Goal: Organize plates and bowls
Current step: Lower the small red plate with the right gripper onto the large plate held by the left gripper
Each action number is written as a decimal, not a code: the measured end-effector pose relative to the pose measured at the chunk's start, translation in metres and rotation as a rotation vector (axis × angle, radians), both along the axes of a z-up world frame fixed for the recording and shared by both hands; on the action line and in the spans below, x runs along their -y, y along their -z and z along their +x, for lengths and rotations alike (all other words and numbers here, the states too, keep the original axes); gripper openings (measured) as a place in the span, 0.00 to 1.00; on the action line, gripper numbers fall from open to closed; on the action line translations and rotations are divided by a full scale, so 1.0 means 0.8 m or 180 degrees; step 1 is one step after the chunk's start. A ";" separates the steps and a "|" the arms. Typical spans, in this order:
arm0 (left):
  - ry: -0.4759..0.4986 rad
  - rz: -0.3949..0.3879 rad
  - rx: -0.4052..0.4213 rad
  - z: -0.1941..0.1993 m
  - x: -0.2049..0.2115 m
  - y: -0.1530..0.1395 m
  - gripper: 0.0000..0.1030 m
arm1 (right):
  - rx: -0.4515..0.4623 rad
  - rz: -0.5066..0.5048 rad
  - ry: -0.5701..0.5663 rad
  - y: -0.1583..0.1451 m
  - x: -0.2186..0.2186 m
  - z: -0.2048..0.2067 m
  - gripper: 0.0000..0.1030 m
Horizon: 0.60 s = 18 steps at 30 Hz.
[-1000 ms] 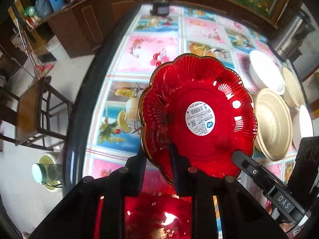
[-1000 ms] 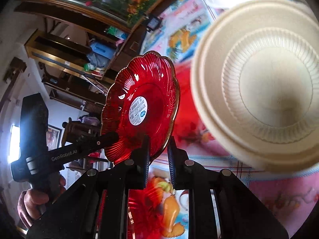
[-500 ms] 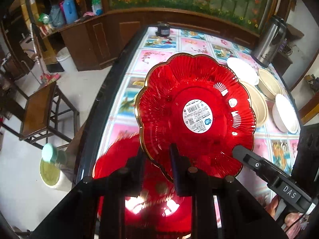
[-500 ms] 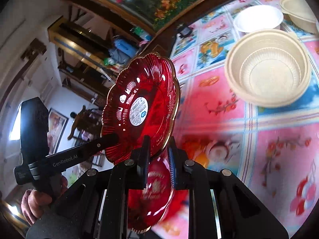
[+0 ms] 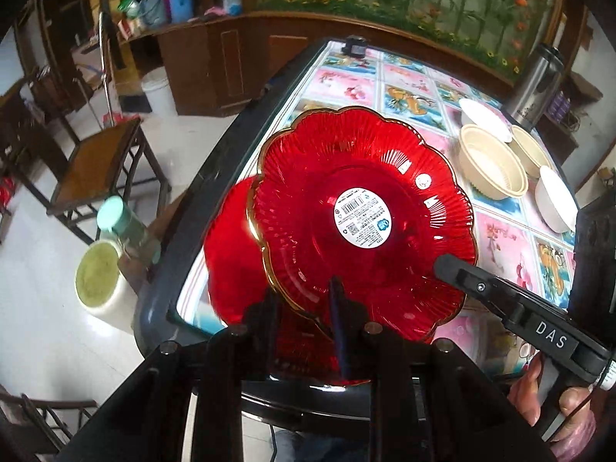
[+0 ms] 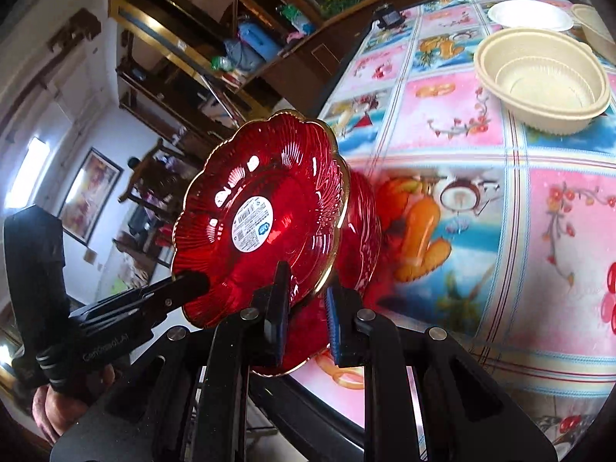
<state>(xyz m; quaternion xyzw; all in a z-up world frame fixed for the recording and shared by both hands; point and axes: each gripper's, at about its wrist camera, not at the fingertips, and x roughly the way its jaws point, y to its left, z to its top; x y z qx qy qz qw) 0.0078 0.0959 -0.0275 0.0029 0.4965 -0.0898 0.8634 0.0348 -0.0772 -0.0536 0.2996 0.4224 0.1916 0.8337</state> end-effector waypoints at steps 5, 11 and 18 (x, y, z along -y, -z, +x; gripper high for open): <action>-0.0081 -0.0063 -0.0027 -0.003 -0.008 0.015 0.25 | 0.0060 -0.0268 -0.0043 0.001 -0.015 0.000 0.16; -0.0107 -0.0138 -0.0124 0.001 -0.017 0.032 0.26 | 0.0088 -0.0549 -0.0064 0.005 -0.028 0.007 0.16; -0.0142 -0.0113 -0.0133 0.001 -0.026 0.036 0.28 | 0.0122 -0.0747 -0.0130 0.004 -0.041 0.010 0.16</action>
